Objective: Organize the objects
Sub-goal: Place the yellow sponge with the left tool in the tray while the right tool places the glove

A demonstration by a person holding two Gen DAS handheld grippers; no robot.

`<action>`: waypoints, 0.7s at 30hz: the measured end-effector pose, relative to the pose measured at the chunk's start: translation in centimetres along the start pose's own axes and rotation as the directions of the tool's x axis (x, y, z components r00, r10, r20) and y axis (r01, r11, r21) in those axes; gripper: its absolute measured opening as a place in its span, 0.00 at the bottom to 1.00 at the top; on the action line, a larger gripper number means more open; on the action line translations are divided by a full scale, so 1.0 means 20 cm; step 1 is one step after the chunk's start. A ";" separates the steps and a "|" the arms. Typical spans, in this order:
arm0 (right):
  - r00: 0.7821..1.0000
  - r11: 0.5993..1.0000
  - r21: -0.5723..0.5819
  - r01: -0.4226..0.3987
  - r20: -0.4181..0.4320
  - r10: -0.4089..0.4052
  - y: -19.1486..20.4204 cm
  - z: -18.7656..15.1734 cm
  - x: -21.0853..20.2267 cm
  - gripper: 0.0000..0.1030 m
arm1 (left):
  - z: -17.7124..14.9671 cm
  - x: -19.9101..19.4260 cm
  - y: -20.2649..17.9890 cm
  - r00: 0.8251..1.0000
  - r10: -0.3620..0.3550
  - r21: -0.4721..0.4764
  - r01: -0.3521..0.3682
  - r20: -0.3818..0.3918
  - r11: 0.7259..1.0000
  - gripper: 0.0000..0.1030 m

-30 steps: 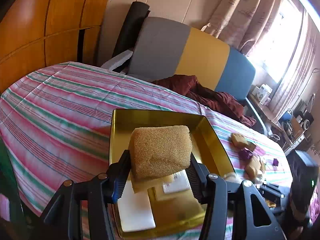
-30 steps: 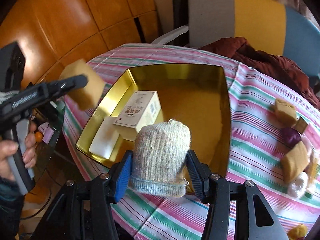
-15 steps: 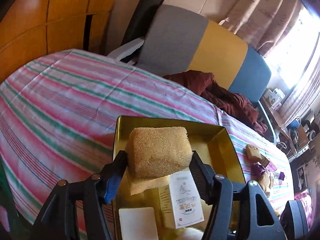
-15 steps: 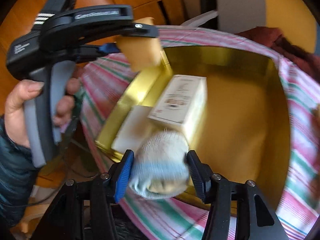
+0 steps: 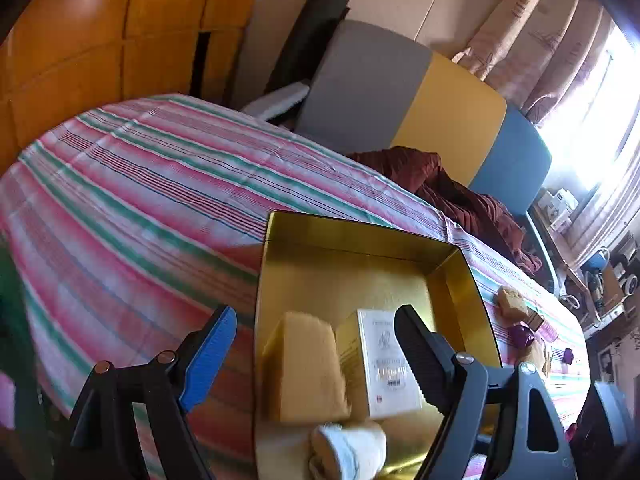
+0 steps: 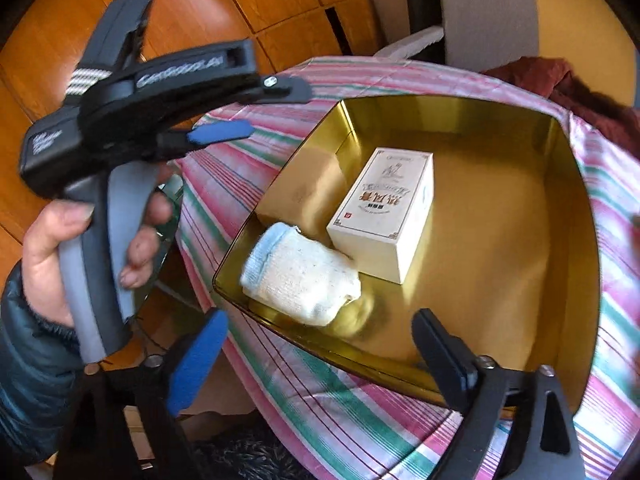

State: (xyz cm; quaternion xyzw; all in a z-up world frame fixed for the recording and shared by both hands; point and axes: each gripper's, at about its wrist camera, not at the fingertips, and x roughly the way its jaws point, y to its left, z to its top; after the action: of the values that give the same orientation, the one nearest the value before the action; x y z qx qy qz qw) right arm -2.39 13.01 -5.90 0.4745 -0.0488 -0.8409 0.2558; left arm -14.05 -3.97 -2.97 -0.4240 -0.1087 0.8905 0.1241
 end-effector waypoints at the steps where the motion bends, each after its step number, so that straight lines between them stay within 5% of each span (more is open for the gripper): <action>1: 1.000 1.000 -0.004 0.017 0.012 -0.017 0.01 -0.01 -0.01 0.99 | -0.02 -0.03 -0.01 1.000 0.012 0.007 -0.012 0.015 1.000 0.80; 11: 0.982 0.984 -0.034 0.174 0.081 -0.171 0.02 -0.03 -0.07 1.00 | -0.22 -0.27 -0.11 0.984 0.114 0.071 -0.125 0.133 0.990 0.80; 21: 0.940 0.955 0.042 0.293 0.170 -0.296 -0.03 -0.05 -0.20 1.00 | -0.31 -0.36 -0.19 0.963 0.193 0.125 -0.218 0.188 0.968 0.80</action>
State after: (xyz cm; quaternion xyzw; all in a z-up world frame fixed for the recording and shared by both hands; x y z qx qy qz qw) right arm -0.11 15.56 -3.50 0.4032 -0.0061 -0.9074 0.1182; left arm -4.31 -2.06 -0.32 -0.3433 -0.0099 0.9378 0.0512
